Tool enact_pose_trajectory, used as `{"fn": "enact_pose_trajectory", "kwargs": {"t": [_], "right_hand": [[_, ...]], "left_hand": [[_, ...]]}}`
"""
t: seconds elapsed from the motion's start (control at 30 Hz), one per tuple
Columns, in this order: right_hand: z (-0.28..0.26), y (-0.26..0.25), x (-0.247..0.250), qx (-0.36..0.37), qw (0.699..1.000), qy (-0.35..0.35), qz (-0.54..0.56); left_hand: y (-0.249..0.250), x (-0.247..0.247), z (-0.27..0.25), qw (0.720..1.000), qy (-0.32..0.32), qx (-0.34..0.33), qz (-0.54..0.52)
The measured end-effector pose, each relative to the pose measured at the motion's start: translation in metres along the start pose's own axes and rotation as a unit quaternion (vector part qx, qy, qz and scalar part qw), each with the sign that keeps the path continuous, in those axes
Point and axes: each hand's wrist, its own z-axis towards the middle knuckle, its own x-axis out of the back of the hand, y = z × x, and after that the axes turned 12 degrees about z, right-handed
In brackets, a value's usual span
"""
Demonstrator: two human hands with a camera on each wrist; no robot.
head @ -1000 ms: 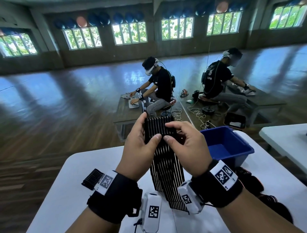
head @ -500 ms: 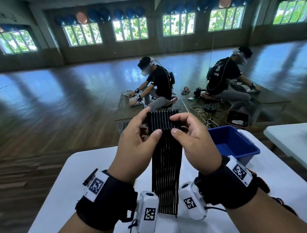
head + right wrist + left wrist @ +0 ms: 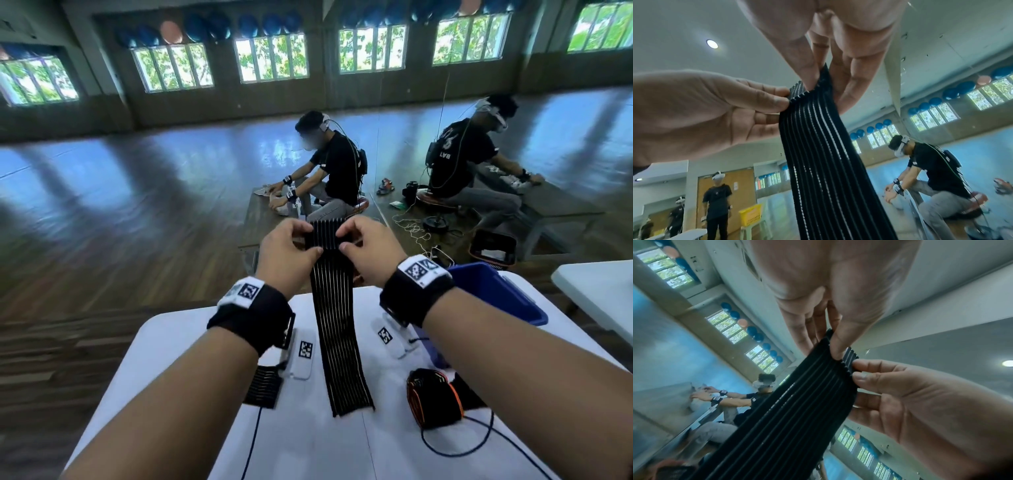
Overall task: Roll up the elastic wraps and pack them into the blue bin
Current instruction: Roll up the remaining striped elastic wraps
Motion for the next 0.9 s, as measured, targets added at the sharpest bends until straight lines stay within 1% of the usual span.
{"fn": "enact_pose_trajectory", "kwargs": {"t": [0.07, 0.13, 0.23, 0.3, 0.37, 0.47, 0.53, 0.6, 0.67, 0.77, 0.87, 0.9], "right_hand": [[0.014, -0.013, 0.006, 0.05, 0.998, 0.023, -0.002], [0.021, -0.024, 0.01, 0.08, 0.996, 0.036, 0.013], [0.017, -0.027, 0.012, 0.091, 0.994, 0.038, 0.04], [0.004, -0.016, 0.005, 0.079, 0.996, 0.027, 0.041], [-0.016, 0.006, -0.006, 0.044, 0.998, 0.001, 0.037], [-0.065, 0.05, -0.027, -0.025, 0.998, -0.063, 0.008], [-0.107, 0.08, -0.042, -0.082, 0.99, -0.116, -0.018], [-0.149, 0.107, -0.055, -0.134, 0.977, -0.162, -0.03], [-0.187, 0.126, -0.063, -0.175, 0.963, -0.201, -0.039], [-0.231, 0.143, -0.067, -0.213, 0.947, -0.237, -0.046], [-0.26, 0.152, -0.069, -0.223, 0.937, -0.263, -0.059], [-0.263, 0.152, -0.068, -0.217, 0.936, -0.268, -0.068]], "left_hand": [[0.009, 0.011, 0.015, 0.999, 0.034, -0.03, -0.011], [0.014, 0.021, 0.023, 0.997, 0.06, -0.052, -0.024], [0.015, 0.027, 0.019, 0.994, 0.074, -0.074, -0.03], [0.007, 0.024, 0.003, 0.995, 0.058, -0.071, -0.029], [-0.012, 0.013, -0.021, 0.998, 0.024, -0.047, -0.024], [-0.052, -0.017, -0.076, 0.998, -0.054, 0.021, -0.005], [-0.078, -0.037, -0.122, 0.991, -0.116, 0.066, 0.015], [-0.099, -0.053, -0.168, 0.979, -0.179, 0.09, 0.026], [-0.115, -0.063, -0.21, 0.967, -0.23, 0.103, 0.032], [-0.127, -0.07, -0.257, 0.951, -0.287, 0.108, 0.05], [-0.135, -0.075, -0.285, 0.938, -0.324, 0.099, 0.072], [-0.135, -0.074, -0.287, 0.937, -0.329, 0.09, 0.077]]}}
